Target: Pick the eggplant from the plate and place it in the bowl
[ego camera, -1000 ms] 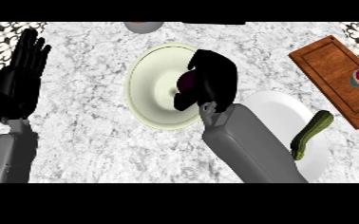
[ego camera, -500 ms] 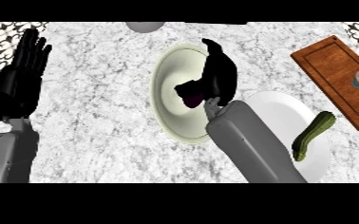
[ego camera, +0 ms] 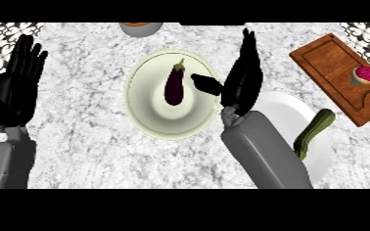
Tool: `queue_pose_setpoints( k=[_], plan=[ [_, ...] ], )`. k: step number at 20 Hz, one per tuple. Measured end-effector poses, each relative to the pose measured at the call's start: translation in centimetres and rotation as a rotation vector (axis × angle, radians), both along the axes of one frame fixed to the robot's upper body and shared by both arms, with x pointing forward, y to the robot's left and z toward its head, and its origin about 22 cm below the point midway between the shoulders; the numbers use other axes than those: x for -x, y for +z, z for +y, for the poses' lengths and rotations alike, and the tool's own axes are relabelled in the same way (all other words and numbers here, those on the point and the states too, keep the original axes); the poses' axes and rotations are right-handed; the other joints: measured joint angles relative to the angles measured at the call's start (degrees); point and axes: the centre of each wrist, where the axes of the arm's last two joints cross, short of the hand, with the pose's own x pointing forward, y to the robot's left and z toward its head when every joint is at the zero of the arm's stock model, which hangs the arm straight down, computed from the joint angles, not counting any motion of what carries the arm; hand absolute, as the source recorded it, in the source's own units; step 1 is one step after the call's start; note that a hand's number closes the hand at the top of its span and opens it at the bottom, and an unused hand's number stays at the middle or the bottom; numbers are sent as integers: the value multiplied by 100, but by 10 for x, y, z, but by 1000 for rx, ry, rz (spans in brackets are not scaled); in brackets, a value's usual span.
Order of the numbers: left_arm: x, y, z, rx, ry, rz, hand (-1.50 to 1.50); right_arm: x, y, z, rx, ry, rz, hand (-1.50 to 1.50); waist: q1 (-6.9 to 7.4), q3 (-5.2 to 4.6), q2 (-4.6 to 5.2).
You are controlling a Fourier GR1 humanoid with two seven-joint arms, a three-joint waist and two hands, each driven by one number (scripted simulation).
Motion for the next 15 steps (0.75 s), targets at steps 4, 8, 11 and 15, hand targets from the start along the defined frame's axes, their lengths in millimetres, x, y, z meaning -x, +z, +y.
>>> queue_pose_setpoints(
  k=[4, 8, 11, 15],
  plan=[
    [6, 0, 3, -5, 22, 1, 0, 19, 0, -28, -74, -81, -57, -150, -93, 1, -22],
    [9, 2, 6, -7, 18, -3, 0, 50, -1, -63, -138, -135, -102, -150, -110, 2, -17],
    [13, 0, 9, -4, 21, 0, 0, 85, -5, -88, -173, -146, -125, -150, -130, 3, -19],
    [12, -5, 14, 2, 21, -3, 0, 125, -9, -123, -194, -152, -150, -150, -121, 4, -3]
  ],
)
